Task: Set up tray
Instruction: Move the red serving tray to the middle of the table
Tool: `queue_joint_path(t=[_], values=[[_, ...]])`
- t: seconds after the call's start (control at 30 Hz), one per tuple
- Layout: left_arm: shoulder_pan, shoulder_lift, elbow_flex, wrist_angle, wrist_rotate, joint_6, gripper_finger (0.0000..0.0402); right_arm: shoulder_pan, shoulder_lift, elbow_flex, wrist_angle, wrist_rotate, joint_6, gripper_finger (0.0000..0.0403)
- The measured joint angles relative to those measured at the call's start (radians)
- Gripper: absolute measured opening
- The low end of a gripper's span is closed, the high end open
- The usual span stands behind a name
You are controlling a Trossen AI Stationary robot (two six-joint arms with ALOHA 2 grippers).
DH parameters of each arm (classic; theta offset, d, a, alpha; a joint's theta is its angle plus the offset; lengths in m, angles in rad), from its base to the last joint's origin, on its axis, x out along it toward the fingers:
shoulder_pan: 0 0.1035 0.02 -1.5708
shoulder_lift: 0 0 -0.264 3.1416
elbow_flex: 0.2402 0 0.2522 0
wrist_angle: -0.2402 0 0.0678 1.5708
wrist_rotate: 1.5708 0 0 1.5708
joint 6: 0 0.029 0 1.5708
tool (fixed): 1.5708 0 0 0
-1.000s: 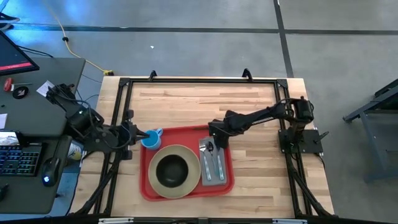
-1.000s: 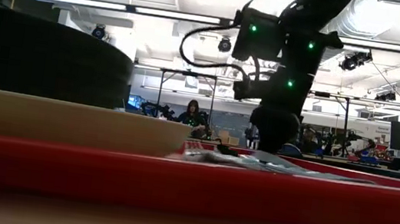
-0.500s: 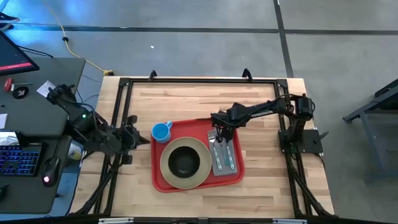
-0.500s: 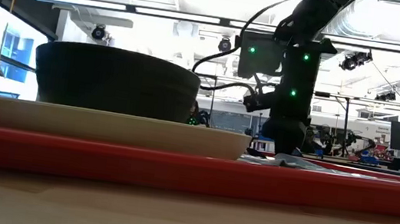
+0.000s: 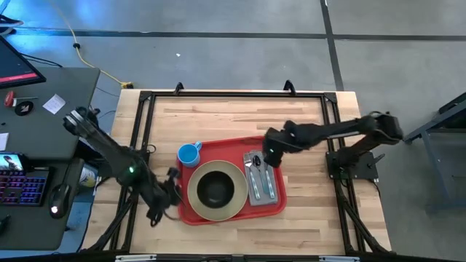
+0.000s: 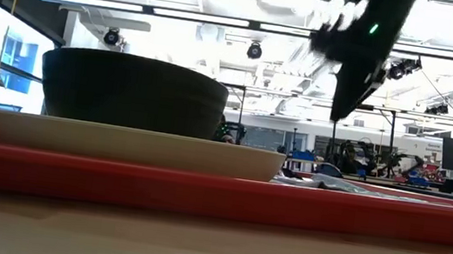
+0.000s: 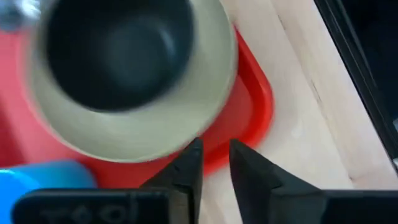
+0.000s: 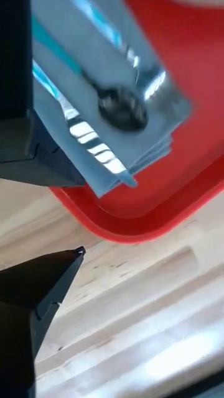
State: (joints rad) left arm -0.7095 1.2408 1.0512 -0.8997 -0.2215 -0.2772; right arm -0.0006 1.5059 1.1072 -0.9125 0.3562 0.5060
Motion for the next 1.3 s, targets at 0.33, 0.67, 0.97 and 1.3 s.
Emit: queue_joint_path(t=[0.33, 0.67, 0.97, 1.3], values=[[-0.086, 0.254, 0.0, 0.159, 0.0, -0.226, 0.0147, 0.355, -0.173, 0.001, -0.021, 0.201, 0.276, 0.0151], [-0.082, 0.393, 0.001, 0.266, 0.081, -0.391, 0.0147, 0.542, -0.165, 0.001, -0.018, 0.186, 0.463, 0.0149], [-0.115, 0.457, 0.077, 0.344, 0.105, -0.339, 0.0147, 0.589, -0.165, 0.001, -0.021, 0.128, 0.489, 0.0149], [-0.121, 0.606, 0.234, 0.159, 0.029, -0.406, 0.0147, 0.675, -0.165, 0.001, -0.028, 0.105, 0.503, 0.015]])
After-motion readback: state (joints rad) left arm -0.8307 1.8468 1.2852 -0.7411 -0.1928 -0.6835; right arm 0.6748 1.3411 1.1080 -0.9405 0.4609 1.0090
